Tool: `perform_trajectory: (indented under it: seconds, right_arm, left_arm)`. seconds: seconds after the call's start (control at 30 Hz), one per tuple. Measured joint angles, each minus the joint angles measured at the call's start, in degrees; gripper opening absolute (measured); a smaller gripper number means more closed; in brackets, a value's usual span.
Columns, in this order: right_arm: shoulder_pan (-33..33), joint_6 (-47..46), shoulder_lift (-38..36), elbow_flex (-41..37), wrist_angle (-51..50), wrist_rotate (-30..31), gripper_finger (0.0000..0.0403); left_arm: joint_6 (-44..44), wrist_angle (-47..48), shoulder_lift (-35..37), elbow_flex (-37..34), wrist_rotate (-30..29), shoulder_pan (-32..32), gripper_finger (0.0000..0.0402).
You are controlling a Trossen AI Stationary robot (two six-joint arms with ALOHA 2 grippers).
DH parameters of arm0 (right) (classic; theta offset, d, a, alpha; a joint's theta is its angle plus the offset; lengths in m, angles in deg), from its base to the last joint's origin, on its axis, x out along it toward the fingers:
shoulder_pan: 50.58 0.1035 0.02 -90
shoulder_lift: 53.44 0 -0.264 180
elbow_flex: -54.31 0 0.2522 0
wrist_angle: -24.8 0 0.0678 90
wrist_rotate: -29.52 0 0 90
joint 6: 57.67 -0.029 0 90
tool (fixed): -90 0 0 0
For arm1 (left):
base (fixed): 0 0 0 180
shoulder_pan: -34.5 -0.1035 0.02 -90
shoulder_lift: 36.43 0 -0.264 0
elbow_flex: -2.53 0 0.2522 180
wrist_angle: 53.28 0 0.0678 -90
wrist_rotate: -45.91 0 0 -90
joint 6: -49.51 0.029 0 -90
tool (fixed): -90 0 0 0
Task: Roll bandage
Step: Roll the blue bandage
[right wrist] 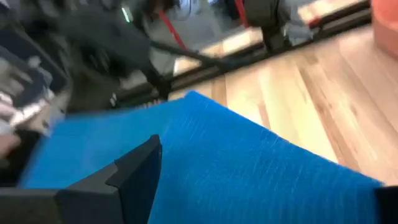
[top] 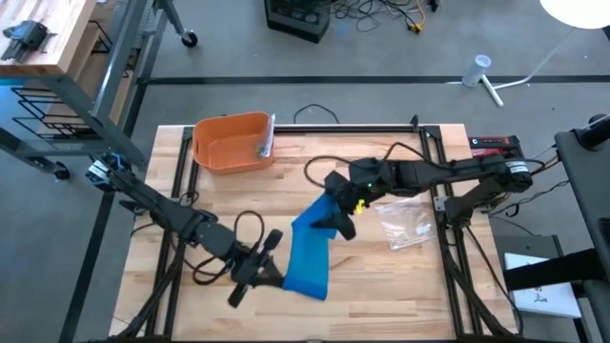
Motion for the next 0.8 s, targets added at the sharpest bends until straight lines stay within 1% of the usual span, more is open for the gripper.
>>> perform_trajectory:
  seconds: [0.13, 0.27, 0.37, 0.5, 0.57, 0.63, 0.8]
  right_arm:
    - [0.5, 1.3, 2.6, -0.2, -0.2, 1.1, 0.0269]
    - [2.1, 5.0, 5.7, -0.2, 1.3, -2.5, 0.0275]
    - [4.4, 7.5, 8.8, -0.2, 1.3, -5.4, 0.028]
    - [9.1, 8.5, 13.4, -0.2, 1.4, -5.9, 0.0287]
    - [11.5, 8.6, 15.7, -0.2, 1.4, -6.0, 0.0292]
    - [13.6, 9.0, 17.9, -0.2, 1.3, -5.7, 0.0297]
    - [17.1, 9.5, 20.6, -0.3, 0.9, -5.7, 0.031]
  left_arm:
    - [0.0, 0.0, -0.3, 1.5, 8.2, 1.4, 0.0]
    - [-0.3, 0.1, -0.3, 2.3, 11.6, 2.5, 0.0]
    - [-1.0, 0.3, -0.1, 2.7, 16.9, 3.7, 0.0]
    - [-8.2, 0.6, 0.0, 4.2, 23.8, 4.6, 0.0]
    - [-11.2, 0.6, 0.1, 5.0, 25.8, 4.8, 0.0]
    - [-12.5, 0.4, 0.2, 5.3, 27.6, 5.1, 0.0]
    - [-13.0, 0.6, 0.7, 5.3, 28.4, 5.8, 0.0]
